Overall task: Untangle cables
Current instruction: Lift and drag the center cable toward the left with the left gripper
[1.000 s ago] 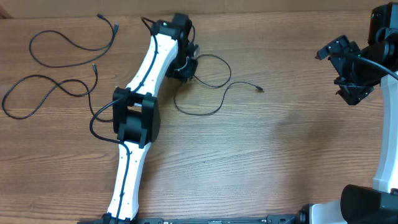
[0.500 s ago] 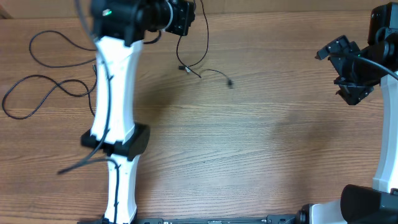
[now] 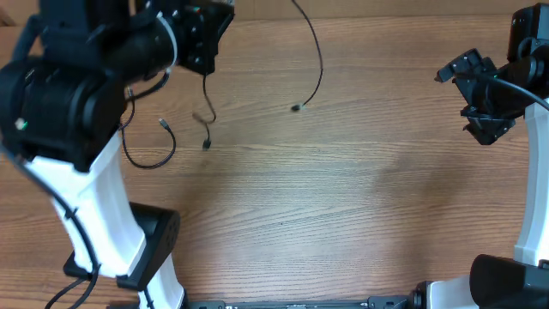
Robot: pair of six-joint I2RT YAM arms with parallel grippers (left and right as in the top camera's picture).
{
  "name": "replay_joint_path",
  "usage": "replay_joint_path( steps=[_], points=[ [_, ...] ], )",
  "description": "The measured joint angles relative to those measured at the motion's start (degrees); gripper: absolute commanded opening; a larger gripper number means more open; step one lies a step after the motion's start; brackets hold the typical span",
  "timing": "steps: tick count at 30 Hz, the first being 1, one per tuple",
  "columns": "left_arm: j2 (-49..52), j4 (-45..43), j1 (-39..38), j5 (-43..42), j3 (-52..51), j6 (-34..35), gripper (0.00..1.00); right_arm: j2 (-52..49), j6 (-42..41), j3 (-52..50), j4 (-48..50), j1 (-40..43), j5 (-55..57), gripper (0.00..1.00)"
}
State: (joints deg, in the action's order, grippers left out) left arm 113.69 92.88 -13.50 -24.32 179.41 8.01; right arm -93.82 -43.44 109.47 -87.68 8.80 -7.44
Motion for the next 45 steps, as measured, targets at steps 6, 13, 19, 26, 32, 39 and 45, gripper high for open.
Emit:
replay_joint_path(
  steps=[6, 13, 19, 26, 32, 39, 45],
  points=[
    [-0.9, 3.9, 2.5, 6.3, -0.2, 12.9, 0.04, 0.0, 0.0, 0.0, 0.0, 0.0, 0.0, 1.0],
    [-0.8, 4.0, 11.4, 8.9, -1.3, 22.1, 0.04, 0.0, 0.0, 0.0, 0.0, 0.0, 0.0, 1.0],
    [-0.8, 4.0, 16.3, 8.8, -3.7, 23.8, 0.04, 0.0, 0.0, 0.0, 0.0, 0.0, 0.0, 1.0],
    [-0.9, 4.0, 16.6, 6.5, -4.2, 22.4, 0.04, 0.0, 0.0, 0.0, 0.0, 0.0, 0.0, 1.0],
    [-6.1, 4.0, 16.7, 6.8, -9.5, 18.9, 0.04, 0.0, 0.0, 0.0, 0.0, 0.0, 0.0, 1.0],
    [-21.9, 4.0, 16.7, 13.8, -29.3, 18.4, 0.04, 0.0, 0.0, 0.0, 0.0, 0.0, 0.0, 1.0],
    [-29.8, 3.7, 16.7, 23.5, -43.1, 23.4, 0.04, 0.0, 0.0, 0.0, 0.0, 0.0, 0.0, 1.0]
  ],
)
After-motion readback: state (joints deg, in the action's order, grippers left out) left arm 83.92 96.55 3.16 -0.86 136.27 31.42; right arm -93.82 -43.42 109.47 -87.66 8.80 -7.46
